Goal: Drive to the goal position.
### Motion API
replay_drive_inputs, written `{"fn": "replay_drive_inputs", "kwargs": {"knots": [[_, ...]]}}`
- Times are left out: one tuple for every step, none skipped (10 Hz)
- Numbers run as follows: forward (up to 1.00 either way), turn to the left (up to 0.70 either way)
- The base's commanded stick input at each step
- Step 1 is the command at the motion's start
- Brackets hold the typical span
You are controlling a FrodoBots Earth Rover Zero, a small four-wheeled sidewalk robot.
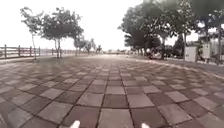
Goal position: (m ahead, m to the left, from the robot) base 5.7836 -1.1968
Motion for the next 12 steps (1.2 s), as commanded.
{"fn": "replay_drive_inputs", "kwargs": {"knots": [[0.7, 0.0], [0.7, 0.0], [0.7, 0.0], [0.7, 0.0], [0.7, 0.0], [0.7, 0.0], [0.7, 0.0], [0.7, 0.0], [0.7, 0.0], [0.7, 0.0], [0.7, 0.04], [0.7, 0.27]]}}
